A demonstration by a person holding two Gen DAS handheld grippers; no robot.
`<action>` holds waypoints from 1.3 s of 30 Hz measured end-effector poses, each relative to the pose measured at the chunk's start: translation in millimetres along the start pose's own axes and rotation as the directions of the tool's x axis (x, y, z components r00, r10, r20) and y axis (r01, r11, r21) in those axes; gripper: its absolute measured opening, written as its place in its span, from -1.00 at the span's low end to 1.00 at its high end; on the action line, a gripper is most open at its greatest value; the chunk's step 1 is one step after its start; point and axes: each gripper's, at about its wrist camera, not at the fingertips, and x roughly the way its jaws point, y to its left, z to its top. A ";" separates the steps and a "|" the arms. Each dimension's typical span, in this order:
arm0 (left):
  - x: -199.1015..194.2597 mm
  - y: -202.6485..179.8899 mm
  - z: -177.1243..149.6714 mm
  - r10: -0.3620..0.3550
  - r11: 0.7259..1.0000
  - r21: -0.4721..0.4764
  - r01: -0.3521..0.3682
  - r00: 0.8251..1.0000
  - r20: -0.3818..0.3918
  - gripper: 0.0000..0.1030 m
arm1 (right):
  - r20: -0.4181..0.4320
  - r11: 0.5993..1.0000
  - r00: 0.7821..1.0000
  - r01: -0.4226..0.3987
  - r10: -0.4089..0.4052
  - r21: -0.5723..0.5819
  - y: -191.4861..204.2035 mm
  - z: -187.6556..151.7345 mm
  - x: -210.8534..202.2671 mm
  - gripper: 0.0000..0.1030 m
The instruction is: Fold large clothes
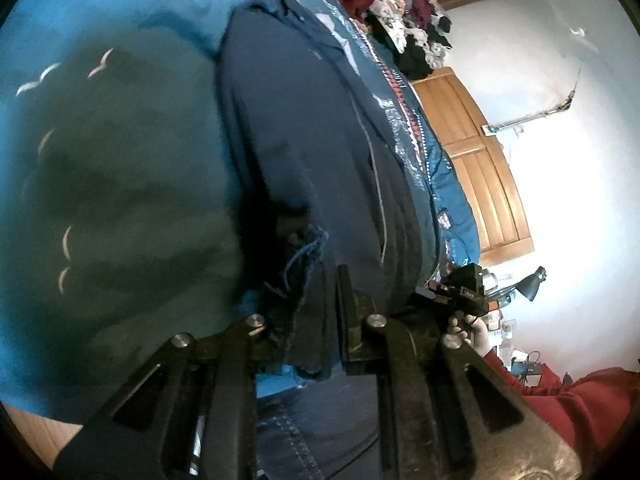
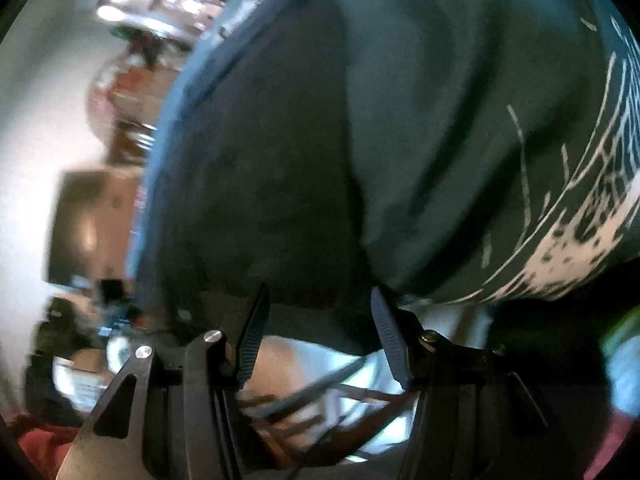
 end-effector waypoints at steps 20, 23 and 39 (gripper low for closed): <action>2.3 1.7 4.8 -0.001 1.000 -0.025 0.001 1.000 0.003 -0.66 | 0.110 0.987 0.989 -0.115 0.102 0.115 -31.5 39.4 -19.8 0.05; 2.7 2.1 4.9 -0.003 1.000 -0.029 0.004 1.000 0.004 -0.65 | 0.070 0.988 0.991 -0.124 0.118 0.095 -26.2 30.2 -13.4 0.05; 1.9 5.4 5.8 -0.020 0.999 -0.025 0.020 1.000 0.005 -0.65 | -0.175 0.997 0.983 -0.069 0.062 -0.035 -1.2 -9.0 46.3 0.10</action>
